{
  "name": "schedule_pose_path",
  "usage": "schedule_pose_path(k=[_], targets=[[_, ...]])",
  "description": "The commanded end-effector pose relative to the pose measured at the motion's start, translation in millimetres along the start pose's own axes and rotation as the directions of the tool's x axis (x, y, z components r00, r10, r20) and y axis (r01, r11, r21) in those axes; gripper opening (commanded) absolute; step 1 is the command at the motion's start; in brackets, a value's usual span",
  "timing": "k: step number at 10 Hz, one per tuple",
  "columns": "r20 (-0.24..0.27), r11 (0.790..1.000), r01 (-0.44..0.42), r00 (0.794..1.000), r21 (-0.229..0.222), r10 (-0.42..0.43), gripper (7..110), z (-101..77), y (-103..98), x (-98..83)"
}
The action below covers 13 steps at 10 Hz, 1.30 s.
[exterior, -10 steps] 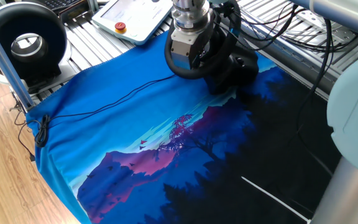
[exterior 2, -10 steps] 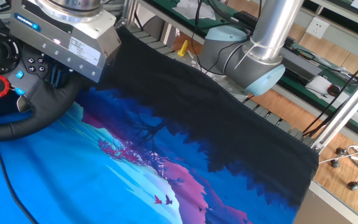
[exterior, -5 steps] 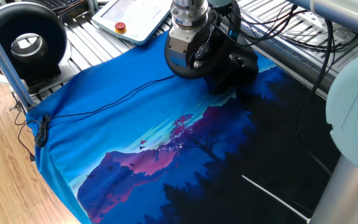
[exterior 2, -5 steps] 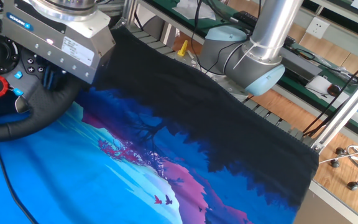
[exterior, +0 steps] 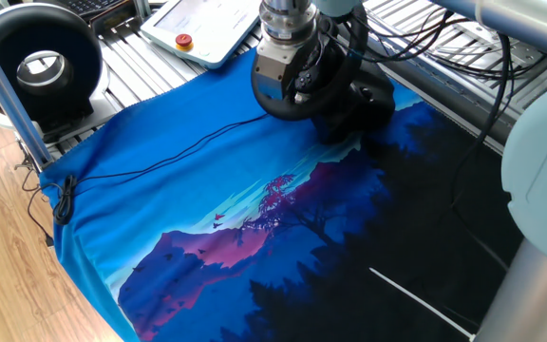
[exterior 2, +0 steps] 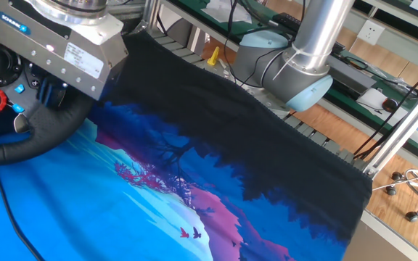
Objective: Rotate the steering wheel 90 degrees clockwise
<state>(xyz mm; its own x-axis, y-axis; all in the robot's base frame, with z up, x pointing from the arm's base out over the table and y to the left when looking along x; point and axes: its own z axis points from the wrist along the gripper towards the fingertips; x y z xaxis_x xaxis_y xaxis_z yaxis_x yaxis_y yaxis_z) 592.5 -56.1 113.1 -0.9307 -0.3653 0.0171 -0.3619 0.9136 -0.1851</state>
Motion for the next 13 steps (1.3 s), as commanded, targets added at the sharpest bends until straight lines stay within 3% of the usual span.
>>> schedule_pose_path(k=[1,2,3,7,9,13], targets=[[-0.103,0.996,-0.028,0.994,-0.088,0.019,7,-7.0,22.1,26.1],[-0.145,0.991,-0.038,0.989,-0.126,0.020,7,-9.1,31.8,36.0],[-0.151,0.991,-0.039,0.988,-0.132,0.019,7,-6.6,32.5,37.6],[-0.132,0.995,-0.020,0.991,-0.096,0.007,7,1.5,16.9,32.1],[-0.110,0.995,-0.010,0.994,-0.098,-0.001,7,-4.7,12.9,24.7],[-0.081,0.996,-0.009,0.997,-0.085,0.002,7,4.8,2.7,18.3]])
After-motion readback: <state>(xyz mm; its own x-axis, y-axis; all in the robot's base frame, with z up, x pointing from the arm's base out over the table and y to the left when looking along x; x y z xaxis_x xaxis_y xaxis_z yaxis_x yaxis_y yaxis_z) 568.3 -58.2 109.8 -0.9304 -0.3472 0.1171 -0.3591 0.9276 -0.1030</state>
